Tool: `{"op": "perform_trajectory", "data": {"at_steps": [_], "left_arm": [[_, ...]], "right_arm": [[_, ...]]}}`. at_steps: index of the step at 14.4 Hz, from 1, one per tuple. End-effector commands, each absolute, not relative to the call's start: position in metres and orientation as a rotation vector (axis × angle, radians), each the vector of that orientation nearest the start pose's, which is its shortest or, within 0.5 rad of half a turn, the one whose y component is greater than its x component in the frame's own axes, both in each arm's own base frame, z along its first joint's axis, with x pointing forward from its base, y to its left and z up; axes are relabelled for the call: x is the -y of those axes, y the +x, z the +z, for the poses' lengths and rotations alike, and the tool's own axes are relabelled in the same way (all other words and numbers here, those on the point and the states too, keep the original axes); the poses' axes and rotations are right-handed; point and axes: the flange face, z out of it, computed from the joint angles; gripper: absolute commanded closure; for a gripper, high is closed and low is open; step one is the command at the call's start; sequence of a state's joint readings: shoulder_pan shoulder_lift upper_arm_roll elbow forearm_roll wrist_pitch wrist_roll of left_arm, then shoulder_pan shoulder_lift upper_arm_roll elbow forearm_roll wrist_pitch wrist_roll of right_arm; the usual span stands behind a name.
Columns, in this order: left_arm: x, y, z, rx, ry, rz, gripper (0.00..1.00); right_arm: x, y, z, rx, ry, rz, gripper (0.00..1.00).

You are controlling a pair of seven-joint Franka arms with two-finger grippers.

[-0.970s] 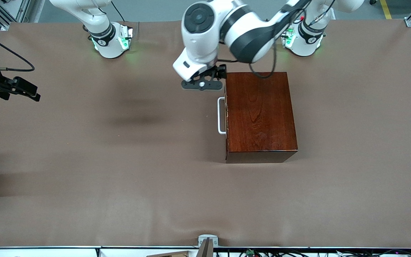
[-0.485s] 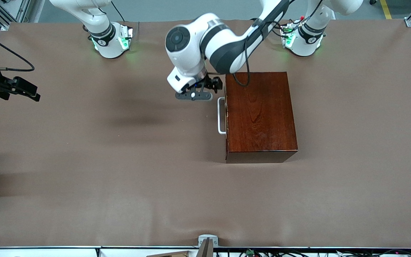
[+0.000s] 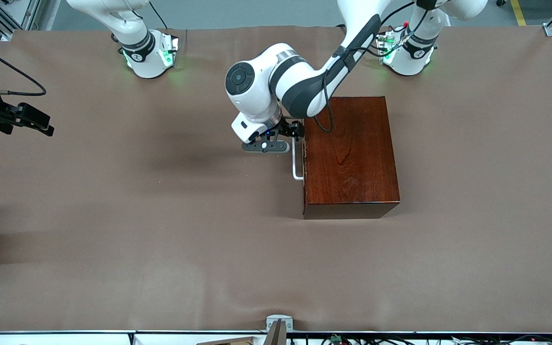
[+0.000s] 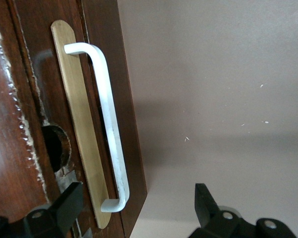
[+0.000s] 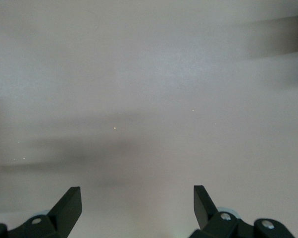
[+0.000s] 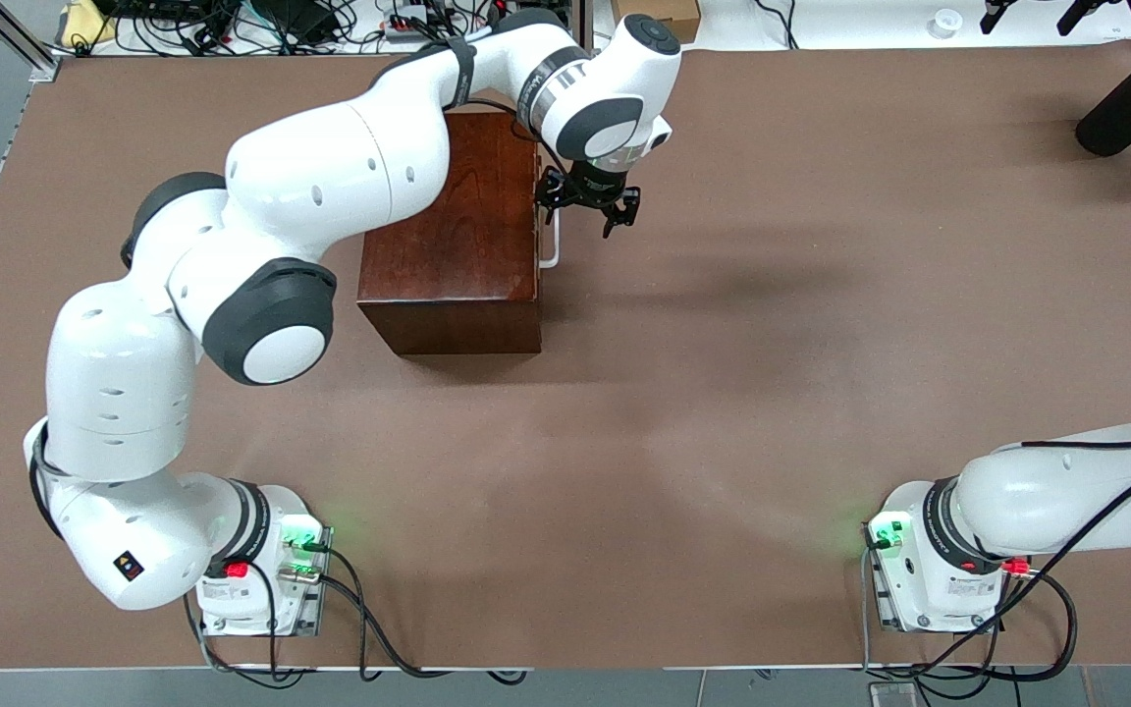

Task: Open drawer, take yellow block, close drawer
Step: 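Lower the left gripper and hook the white drawer handle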

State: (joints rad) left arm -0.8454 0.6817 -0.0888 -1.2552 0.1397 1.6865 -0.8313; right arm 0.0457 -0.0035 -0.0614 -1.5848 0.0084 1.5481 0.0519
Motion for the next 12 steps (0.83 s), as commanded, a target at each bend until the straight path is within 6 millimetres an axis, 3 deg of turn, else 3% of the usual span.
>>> {"op": "perform_trajectory", "data": {"at_steps": [1, 12], "left_arm": [[0.56, 0.448, 0.334, -0.203, -2.878, 0.104, 0.0], [0.561, 0.46, 0.3, -0.105, -2.901, 0.065, 0.0]], "right_arm": [[0.007, 0.55, 0.622, -0.129, -3.121, 0.044, 0.0], [0.01, 0.55, 0.623, -0.139, -3.122, 0.039, 0.0]]}}
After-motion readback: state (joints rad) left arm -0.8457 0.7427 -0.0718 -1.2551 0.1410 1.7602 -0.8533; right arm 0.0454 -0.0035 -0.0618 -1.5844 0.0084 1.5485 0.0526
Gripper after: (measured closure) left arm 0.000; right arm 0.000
